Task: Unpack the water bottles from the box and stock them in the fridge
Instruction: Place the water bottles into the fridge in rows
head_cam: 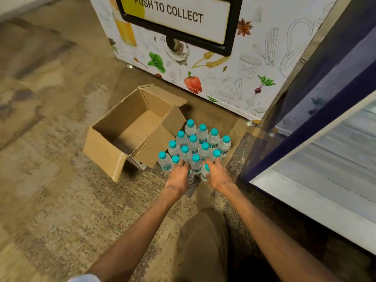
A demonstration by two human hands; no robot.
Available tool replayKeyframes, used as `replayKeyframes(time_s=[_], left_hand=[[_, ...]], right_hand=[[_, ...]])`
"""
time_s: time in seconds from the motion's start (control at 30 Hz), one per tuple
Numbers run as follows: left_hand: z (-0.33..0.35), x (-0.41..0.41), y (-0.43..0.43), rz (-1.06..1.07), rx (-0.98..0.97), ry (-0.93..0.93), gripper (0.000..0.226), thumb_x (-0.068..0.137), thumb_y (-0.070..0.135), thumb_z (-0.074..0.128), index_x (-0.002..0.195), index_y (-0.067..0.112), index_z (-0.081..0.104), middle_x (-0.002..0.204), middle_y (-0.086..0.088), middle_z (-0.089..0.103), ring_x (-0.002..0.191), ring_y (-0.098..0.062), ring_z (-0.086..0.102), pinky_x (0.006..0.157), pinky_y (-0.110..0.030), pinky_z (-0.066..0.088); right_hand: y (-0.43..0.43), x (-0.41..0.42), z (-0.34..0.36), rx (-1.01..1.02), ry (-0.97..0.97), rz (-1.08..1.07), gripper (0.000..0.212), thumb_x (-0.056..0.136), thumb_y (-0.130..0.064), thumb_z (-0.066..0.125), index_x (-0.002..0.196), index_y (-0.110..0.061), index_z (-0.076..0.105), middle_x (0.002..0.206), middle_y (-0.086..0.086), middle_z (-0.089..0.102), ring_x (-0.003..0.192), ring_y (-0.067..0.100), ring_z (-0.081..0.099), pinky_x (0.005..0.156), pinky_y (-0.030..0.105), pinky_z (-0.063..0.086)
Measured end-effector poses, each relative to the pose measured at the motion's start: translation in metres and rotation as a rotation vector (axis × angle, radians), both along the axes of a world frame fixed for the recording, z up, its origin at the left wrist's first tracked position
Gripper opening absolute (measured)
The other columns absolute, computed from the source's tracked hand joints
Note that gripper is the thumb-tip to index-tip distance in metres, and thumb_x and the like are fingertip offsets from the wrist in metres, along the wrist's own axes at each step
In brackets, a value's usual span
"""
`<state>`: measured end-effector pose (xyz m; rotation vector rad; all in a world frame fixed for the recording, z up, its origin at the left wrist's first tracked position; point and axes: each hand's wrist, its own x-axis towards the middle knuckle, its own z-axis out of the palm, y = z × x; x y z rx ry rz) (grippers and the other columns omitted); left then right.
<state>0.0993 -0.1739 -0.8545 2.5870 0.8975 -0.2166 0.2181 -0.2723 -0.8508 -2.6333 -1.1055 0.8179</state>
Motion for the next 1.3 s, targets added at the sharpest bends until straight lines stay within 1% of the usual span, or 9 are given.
replayKeyframes(time_s=[0.23, 0.37, 0.47, 0.63, 0.77, 0.83, 0.97, 1.1, 1.3], left_hand=[[-0.003, 0.000, -0.005, -0.092, 0.032, 0.078, 0.053, 0.087, -0.002, 0.059, 0.134, 0.008, 0.037, 0.128, -0.014, 0.045, 0.099, -0.031, 0.060, 0.083, -0.037, 0.053], [-0.004, -0.007, -0.018, -0.097, -0.031, 0.045, 0.051, 0.089, 0.003, 0.060, 0.133, 0.009, 0.035, 0.130, -0.013, 0.042, 0.099, -0.028, 0.060, 0.083, -0.034, 0.053], [0.002, -0.011, -0.029, -0.112, -0.057, -0.039, 0.050, 0.089, 0.003, 0.058, 0.133, 0.013, 0.036, 0.128, -0.009, 0.044, 0.097, -0.021, 0.057, 0.085, -0.032, 0.053], [0.038, -0.005, -0.051, -0.180, -0.068, -0.163, 0.031, 0.094, 0.011, 0.050, 0.124, 0.009, 0.041, 0.112, -0.007, 0.048, 0.090, -0.020, 0.051, 0.078, -0.034, 0.048], [0.072, 0.005, -0.072, -0.219, -0.071, -0.246, 0.020, 0.096, 0.019, 0.051, 0.113, 0.013, 0.041, 0.105, -0.006, 0.049, 0.084, -0.019, 0.050, 0.075, -0.041, 0.048], [0.090, 0.010, -0.084, -0.236, -0.067, -0.288, 0.020, 0.097, 0.021, 0.051, 0.114, 0.016, 0.040, 0.105, -0.003, 0.047, 0.084, -0.017, 0.049, 0.074, -0.041, 0.048], [0.128, 0.013, -0.110, -0.306, -0.056, -0.447, 0.017, 0.097, 0.023, 0.050, 0.110, 0.020, 0.039, 0.098, 0.002, 0.045, 0.079, -0.013, 0.046, 0.068, -0.037, 0.048], [0.175, 0.014, -0.131, -0.355, -0.060, -0.635, 0.016, 0.098, 0.026, 0.052, 0.107, 0.022, 0.039, 0.096, 0.004, 0.046, 0.078, -0.007, 0.046, 0.064, -0.024, 0.042], [0.259, 0.024, -0.177, -0.420, -0.117, -0.892, 0.021, 0.097, 0.025, 0.055, 0.112, 0.017, 0.042, 0.094, 0.010, 0.047, 0.079, 0.000, 0.050, 0.064, -0.012, 0.040]], right_hand=[[-0.004, -0.008, -0.006, 0.016, -0.024, 0.046, 0.044, 0.084, 0.001, 0.063, 0.120, -0.021, 0.048, 0.130, 0.009, 0.037, 0.106, 0.026, 0.053, 0.090, 0.039, 0.049], [-0.021, -0.014, -0.003, 0.060, -0.024, 0.049, 0.048, 0.084, -0.001, 0.066, 0.126, -0.017, 0.048, 0.135, 0.008, 0.037, 0.112, 0.025, 0.053, 0.095, 0.036, 0.050], [-0.039, -0.013, 0.010, 0.117, 0.013, 0.023, 0.044, 0.082, -0.008, 0.071, 0.120, -0.018, 0.052, 0.136, 0.007, 0.038, 0.115, 0.024, 0.055, 0.097, 0.036, 0.051], [-0.070, -0.009, 0.051, 0.167, 0.024, -0.045, 0.042, 0.082, -0.011, 0.072, 0.118, -0.019, 0.054, 0.129, 0.003, 0.044, 0.116, 0.022, 0.052, 0.095, 0.032, 0.048], [-0.100, -0.003, 0.092, 0.262, -0.001, -0.069, 0.035, 0.081, -0.014, 0.074, 0.112, -0.018, 0.057, 0.119, 0.002, 0.049, 0.105, 0.019, 0.056, 0.081, 0.024, 0.047], [-0.119, -0.002, 0.112, 0.307, -0.006, -0.083, 0.031, 0.082, -0.016, 0.074, 0.108, -0.020, 0.057, 0.109, -0.003, 0.047, 0.099, 0.015, 0.054, 0.075, 0.020, 0.039], [-0.163, 0.003, 0.153, 0.383, -0.049, -0.119, 0.028, 0.081, -0.018, 0.072, 0.095, -0.032, 0.051, 0.103, -0.006, 0.047, 0.098, 0.013, 0.051, 0.074, 0.019, 0.034], [-0.222, 0.011, 0.202, 0.472, -0.127, -0.225, 0.032, 0.078, -0.015, 0.076, 0.093, -0.031, 0.054, 0.103, -0.008, 0.049, 0.092, 0.009, 0.052, 0.065, 0.006, 0.032], [-0.306, 0.020, 0.289, 0.834, -0.323, -0.386, 0.032, 0.073, -0.011, 0.081, 0.090, -0.026, 0.059, 0.095, -0.005, 0.055, 0.088, -0.002, 0.054, 0.073, 0.006, 0.039]])
